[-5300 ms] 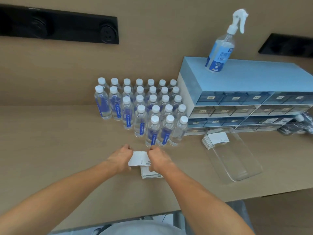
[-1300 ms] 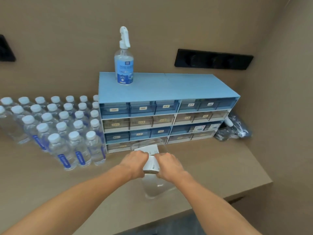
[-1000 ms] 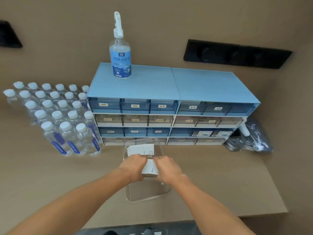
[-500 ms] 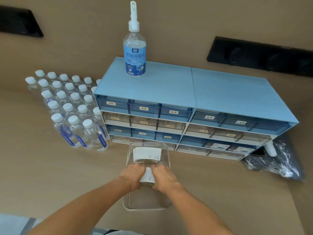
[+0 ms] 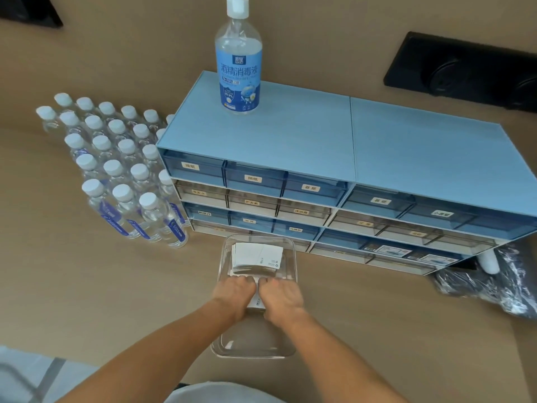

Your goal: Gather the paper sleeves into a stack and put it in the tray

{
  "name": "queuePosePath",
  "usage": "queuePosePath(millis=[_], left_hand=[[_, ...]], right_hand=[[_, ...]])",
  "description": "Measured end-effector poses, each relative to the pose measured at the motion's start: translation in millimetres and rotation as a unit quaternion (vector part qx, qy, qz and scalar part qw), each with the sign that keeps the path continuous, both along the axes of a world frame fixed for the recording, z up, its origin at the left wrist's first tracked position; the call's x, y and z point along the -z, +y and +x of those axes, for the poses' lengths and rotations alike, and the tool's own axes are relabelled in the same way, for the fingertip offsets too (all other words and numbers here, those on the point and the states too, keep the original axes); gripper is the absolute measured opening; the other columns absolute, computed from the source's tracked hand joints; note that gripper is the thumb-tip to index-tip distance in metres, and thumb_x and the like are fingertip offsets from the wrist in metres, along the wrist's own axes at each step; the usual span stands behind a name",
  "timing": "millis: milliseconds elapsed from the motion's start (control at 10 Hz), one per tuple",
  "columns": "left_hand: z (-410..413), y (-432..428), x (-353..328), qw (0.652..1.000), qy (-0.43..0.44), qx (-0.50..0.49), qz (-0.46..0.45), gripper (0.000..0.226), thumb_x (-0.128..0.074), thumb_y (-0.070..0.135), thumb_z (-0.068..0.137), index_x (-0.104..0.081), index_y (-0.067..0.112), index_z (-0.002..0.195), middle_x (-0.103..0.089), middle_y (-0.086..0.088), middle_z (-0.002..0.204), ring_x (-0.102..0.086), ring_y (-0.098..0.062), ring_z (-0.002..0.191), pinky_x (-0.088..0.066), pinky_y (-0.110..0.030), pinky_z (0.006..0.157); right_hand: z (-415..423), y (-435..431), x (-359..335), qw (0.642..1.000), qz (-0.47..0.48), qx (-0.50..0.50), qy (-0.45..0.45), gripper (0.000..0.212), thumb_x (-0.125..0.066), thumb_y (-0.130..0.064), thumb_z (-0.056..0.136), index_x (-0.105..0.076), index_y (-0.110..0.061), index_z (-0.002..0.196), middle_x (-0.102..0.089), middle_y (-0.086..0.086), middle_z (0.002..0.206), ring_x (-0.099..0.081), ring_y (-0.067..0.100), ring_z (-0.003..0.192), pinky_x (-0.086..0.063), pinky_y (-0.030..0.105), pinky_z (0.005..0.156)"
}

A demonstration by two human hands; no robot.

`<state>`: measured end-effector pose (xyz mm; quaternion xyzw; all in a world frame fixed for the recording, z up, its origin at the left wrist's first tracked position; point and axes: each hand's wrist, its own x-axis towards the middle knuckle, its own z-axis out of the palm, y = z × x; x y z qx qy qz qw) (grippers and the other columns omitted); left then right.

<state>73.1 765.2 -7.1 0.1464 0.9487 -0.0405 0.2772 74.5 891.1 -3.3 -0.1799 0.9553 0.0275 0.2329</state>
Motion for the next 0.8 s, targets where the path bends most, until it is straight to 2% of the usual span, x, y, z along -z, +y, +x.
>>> queuePosePath(millis=[100,300,400,600,700,800], left_hand=[[0.4,0.4,2.6,1.000,0.000,-0.007,0.010,0.048,-0.071,0.020,0.083,-0.049,0.011,0.125,-0.060,-0.009,0.127,-0.058,-0.029,0.121,-0.049,-0.041,0.101],[-1.8,3.8,0.1,1.000,-0.009,0.001,-0.005,0.065,-0.077,0.020,0.078,-0.044,0.011,0.134,-0.054,-0.010,0.133,-0.051,-0.029,0.127,-0.047,-0.041,0.105],[-1.3,8.4,-4.9,1.000,-0.018,0.004,-0.019,0.079,-0.085,0.032,0.071,-0.043,0.009,0.135,-0.054,-0.011,0.132,-0.051,-0.030,0.126,-0.047,-0.042,0.105],[5.4,9.8,-23.3,0.999,0.029,0.030,-0.028,0.091,-0.085,0.049,0.064,-0.044,0.007,0.133,-0.053,-0.012,0.130,-0.049,-0.030,0.123,-0.041,-0.042,0.110],[11.5,6.4,-38.2,0.997,0.061,0.038,-0.003,0.087,-0.084,0.051,0.064,-0.047,0.009,0.131,-0.056,-0.010,0.127,-0.052,-0.029,0.120,-0.044,-0.039,0.106],[20.7,-3.4,-53.7,0.996,0.083,0.023,0.028,0.072,-0.074,0.053,0.076,-0.050,0.009,0.128,-0.057,-0.011,0.124,-0.053,-0.029,0.118,-0.048,-0.039,0.097]], right_hand=[[-1.0,-0.8,1.0,1.000,-0.003,0.006,-0.005,0.049,-0.072,-0.006,0.076,-0.052,-0.009,0.121,-0.066,0.012,0.117,-0.062,0.033,0.111,-0.049,0.042,0.094],[-1.1,-3.3,0.5,1.000,-0.002,0.002,-0.008,0.072,-0.085,-0.018,0.067,-0.047,-0.012,0.128,-0.060,0.008,0.124,-0.059,0.028,0.115,-0.047,0.040,0.094],[0.7,-2.7,-3.6,1.000,-0.014,0.004,-0.012,0.080,-0.089,-0.034,0.062,-0.046,-0.012,0.125,-0.058,0.009,0.124,-0.057,0.028,0.116,-0.046,0.040,0.094],[9.8,0.0,-22.8,0.998,-0.056,0.017,0.013,0.086,-0.087,-0.049,0.057,-0.048,-0.011,0.123,-0.058,0.008,0.125,-0.053,0.028,0.119,-0.039,0.041,0.104],[16.2,3.2,-38.1,0.997,-0.063,0.008,0.041,0.085,-0.085,-0.054,0.057,-0.048,-0.012,0.122,-0.059,0.006,0.123,-0.056,0.027,0.117,-0.041,0.040,0.100],[24.3,5.3,-54.7,0.997,-0.052,0.028,0.059,0.074,-0.079,-0.052,0.070,-0.049,-0.013,0.125,-0.058,0.007,0.124,-0.056,0.028,0.115,-0.046,0.042,0.093]])
